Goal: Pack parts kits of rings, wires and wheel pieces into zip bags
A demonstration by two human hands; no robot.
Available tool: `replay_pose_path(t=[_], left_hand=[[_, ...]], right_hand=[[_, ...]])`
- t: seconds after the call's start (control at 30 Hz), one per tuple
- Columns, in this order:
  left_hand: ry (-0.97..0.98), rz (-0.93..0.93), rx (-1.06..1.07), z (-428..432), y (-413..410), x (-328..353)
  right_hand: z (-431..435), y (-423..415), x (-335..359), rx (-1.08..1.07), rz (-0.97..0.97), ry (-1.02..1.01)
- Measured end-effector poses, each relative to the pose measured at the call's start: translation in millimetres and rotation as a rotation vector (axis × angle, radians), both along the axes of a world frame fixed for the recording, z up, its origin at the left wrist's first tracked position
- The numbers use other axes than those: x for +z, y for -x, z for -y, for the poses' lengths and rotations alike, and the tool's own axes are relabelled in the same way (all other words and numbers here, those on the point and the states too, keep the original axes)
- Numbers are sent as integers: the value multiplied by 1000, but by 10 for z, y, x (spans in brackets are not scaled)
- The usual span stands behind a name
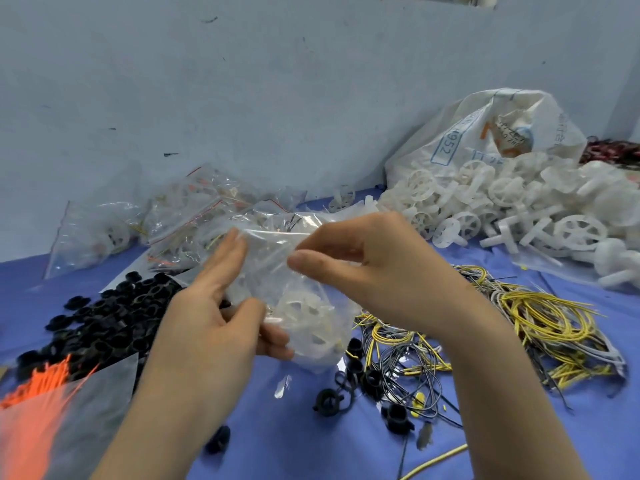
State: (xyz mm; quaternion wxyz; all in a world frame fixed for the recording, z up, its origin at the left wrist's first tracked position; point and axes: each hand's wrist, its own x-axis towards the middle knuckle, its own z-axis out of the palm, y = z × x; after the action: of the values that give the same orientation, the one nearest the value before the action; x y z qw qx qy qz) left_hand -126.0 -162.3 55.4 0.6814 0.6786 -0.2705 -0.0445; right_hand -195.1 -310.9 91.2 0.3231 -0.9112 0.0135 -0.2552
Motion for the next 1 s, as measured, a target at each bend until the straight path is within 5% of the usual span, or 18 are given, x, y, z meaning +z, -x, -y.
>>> replay_pose_path(t=[0.13,0.27,0.37,0.5,0.7,1.0], left_hand=[[154,-138,31,-74,-140,-19],[275,-181,67,-114,-228,-31],[90,-30,123,-182,-339,-93],[-344,414,248,-331,-495,-146],[-372,635,189,-523,-525,-91],[-61,314,25,-507,-490,-46]], right_hand=[[-7,58,33,92,-109,163],[54,19,8,-13,-12,203],[149,46,-1,-112,20,68],[315,110,-22,-95,-35,-52],[406,100,-50,-1,37,-191],[605,66,-150,56,255,-414]])
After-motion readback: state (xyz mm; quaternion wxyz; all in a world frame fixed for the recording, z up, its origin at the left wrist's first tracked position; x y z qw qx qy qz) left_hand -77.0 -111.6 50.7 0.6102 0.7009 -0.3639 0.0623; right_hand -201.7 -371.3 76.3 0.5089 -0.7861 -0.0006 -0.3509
